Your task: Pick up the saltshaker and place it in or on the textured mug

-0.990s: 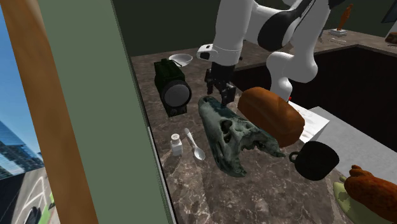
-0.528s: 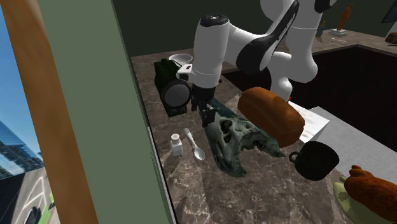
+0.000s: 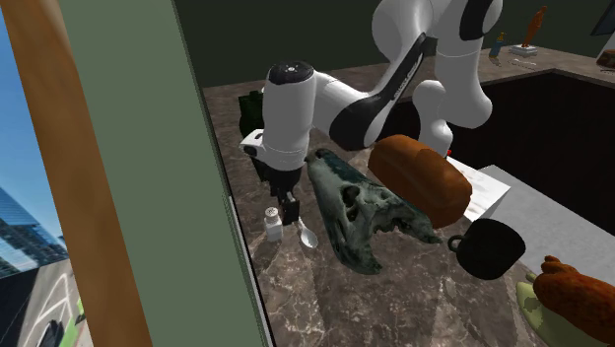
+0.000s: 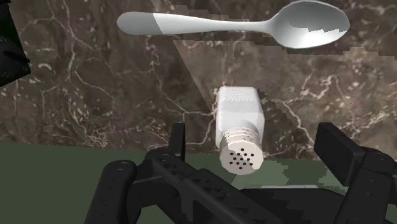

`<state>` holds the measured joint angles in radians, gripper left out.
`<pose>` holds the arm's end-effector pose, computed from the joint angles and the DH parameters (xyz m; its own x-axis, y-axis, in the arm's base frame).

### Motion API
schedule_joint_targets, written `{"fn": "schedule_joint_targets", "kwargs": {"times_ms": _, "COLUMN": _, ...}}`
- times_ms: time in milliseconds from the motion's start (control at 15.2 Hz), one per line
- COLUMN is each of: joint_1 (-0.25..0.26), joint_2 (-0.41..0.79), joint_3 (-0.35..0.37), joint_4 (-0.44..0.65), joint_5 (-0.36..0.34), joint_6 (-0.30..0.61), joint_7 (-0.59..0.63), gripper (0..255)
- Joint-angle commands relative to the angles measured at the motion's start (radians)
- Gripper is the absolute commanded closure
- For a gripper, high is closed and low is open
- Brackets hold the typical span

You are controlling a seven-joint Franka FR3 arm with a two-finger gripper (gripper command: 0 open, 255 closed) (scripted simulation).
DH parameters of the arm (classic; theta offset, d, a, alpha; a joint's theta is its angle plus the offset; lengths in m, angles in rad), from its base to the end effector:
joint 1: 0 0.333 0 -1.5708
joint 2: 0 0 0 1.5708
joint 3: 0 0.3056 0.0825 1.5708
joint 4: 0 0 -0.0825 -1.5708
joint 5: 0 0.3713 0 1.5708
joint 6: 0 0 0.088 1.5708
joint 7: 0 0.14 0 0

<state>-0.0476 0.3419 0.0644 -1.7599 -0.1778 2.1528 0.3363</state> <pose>0.6378 -0.0040 0.3421 0.9711 -0.2223 0.0870 -0.2310 -0.9669 0.1087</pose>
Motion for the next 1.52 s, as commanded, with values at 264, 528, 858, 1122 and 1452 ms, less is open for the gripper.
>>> {"fn": "schedule_joint_targets", "kwargs": {"times_ms": 264, "joint_1": -0.002, "joint_2": 0.054, "joint_3": -0.006, "joint_4": -0.006, "joint_5": -0.009, "joint_6": 0.061, "joint_7": 0.009, "gripper": 0}}
{"fn": "schedule_joint_targets", "kwargs": {"times_ms": 528, "joint_1": -0.003, "joint_2": 0.065, "joint_3": -0.008, "joint_4": -0.011, "joint_5": -0.012, "joint_6": 0.078, "joint_7": 0.010, "gripper": 0}}
{"fn": "schedule_joint_targets", "kwargs": {"times_ms": 858, "joint_1": -0.003, "joint_2": 0.065, "joint_3": -0.008, "joint_4": -0.011, "joint_5": -0.012, "joint_6": 0.078, "joint_7": 0.010, "gripper": 0}}
{"fn": "schedule_joint_targets", "kwargs": {"times_ms": 1122, "joint_1": -0.003, "joint_2": 0.065, "joint_3": -0.008, "joint_4": -0.011, "joint_5": -0.012, "joint_6": 0.078, "joint_7": 0.010, "gripper": 255}}
{"fn": "schedule_joint_targets", "kwargs": {"times_ms": 1452, "joint_1": -0.003, "joint_2": 0.065, "joint_3": -0.008, "joint_4": -0.011, "joint_5": -0.012, "joint_6": 0.078, "joint_7": 0.010, "gripper": 255}}
